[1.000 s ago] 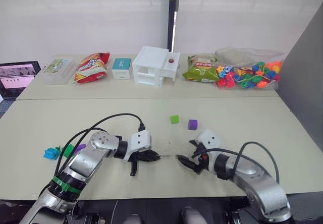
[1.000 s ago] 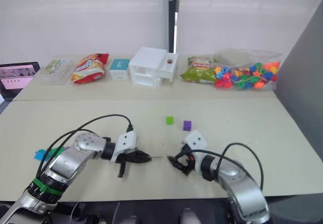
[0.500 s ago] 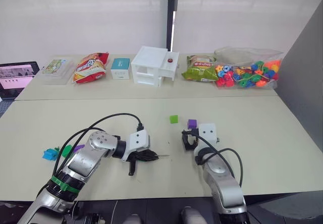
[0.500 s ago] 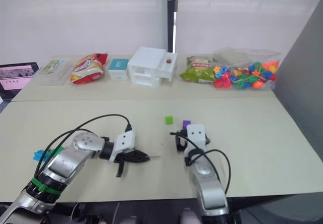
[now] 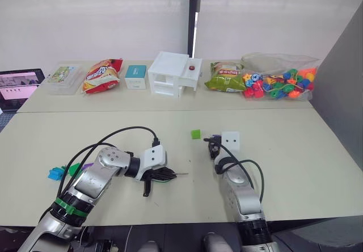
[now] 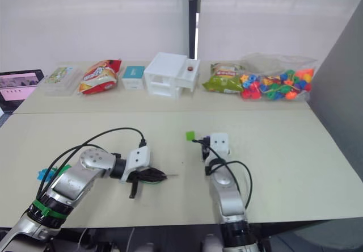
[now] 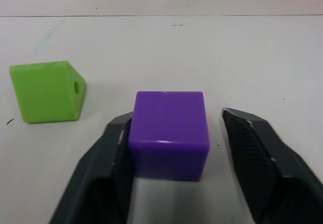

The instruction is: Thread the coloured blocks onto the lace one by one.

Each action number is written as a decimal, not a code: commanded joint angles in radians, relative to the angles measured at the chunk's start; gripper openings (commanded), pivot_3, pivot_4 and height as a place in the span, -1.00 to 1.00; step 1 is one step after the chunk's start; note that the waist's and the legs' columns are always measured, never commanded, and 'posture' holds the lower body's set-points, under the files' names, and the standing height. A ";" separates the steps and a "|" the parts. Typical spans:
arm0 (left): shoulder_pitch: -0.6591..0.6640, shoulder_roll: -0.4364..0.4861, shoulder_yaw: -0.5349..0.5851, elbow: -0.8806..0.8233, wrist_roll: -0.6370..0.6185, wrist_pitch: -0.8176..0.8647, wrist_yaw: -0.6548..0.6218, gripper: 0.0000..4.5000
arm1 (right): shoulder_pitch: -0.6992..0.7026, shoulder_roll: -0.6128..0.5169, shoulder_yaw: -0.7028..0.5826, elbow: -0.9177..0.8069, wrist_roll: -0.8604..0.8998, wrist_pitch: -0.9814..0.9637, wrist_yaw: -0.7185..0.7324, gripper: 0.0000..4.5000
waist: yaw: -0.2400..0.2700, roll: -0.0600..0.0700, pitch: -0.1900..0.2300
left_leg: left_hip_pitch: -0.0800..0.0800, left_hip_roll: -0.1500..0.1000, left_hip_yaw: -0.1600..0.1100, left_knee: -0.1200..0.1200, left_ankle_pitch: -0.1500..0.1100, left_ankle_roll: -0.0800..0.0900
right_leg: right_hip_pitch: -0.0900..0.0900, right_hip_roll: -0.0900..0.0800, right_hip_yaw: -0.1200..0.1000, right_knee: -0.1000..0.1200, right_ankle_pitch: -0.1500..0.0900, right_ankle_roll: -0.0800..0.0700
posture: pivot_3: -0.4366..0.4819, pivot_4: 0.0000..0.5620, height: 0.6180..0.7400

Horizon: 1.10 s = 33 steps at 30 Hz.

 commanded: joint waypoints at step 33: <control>-0.002 0.015 0.014 -0.007 0.001 -0.023 -0.040 -1.00 | 0.370 -0.195 0.233 -0.780 0.109 0.379 0.230 0.99 | 0.003 0.000 0.000 | 0.000 0.000 0.000 0.000 0.000 0.000 | 0.001 0.000 0.000 -0.002 0.000 0.000 | -0.05 -0.47 1.00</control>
